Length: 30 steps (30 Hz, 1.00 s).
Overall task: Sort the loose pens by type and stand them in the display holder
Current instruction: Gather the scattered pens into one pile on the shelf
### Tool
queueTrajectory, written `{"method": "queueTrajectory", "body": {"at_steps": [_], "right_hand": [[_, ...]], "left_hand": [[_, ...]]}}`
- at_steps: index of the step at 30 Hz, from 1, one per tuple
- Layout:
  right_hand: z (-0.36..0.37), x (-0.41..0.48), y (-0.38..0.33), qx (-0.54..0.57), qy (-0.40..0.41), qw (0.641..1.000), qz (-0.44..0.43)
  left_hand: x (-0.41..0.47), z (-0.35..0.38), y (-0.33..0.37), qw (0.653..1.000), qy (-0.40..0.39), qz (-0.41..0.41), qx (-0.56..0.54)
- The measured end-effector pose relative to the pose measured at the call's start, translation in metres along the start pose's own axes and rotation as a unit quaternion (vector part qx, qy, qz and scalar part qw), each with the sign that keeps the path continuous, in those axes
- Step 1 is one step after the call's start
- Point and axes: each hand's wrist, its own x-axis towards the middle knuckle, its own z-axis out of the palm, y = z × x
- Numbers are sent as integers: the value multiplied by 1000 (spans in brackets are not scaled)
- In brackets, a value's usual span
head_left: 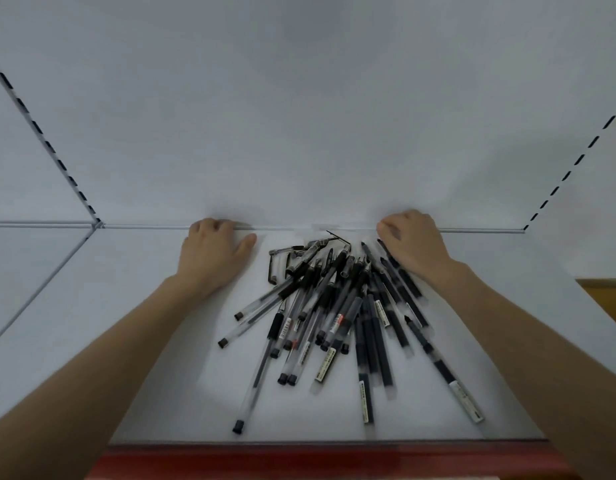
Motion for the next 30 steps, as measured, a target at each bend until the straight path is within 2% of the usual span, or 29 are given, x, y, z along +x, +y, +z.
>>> {"method": "queueTrajectory", "body": {"at_steps": [4,9,12,15,17,19,22,25,28,30], "right_hand": [[9,2,-13,15,13,999,-31],[11,1,-23,73,-13,996,-45],[5,-4,-35,114,-35,992,-42],[-2,-1,-43,151,-21,985,-78],[-2,5,-48,145,-43,983,-99],[4,11,-52,111,-86,983,-116],[14,14,-59,73,-116,984,-117],[6,7,-63,108,-126,981,-99],[-15,-22,-55,176,-78,977,-94],[-31,-49,-41,175,-51,981,-60]], "left_hand": [[-2,-2,8,999,-2,30,-44],[-9,2,21,992,-28,86,-85],[-20,1,38,974,-38,157,-160],[-28,-4,46,948,11,178,-262],[-26,-1,41,954,14,176,-241],[-25,2,38,969,-39,162,-183],[-28,3,41,972,-93,174,-127],[-35,-2,43,961,-94,181,-189],[-51,-8,29,956,-85,198,-199],[-65,-12,14,960,-120,209,-142]]}}
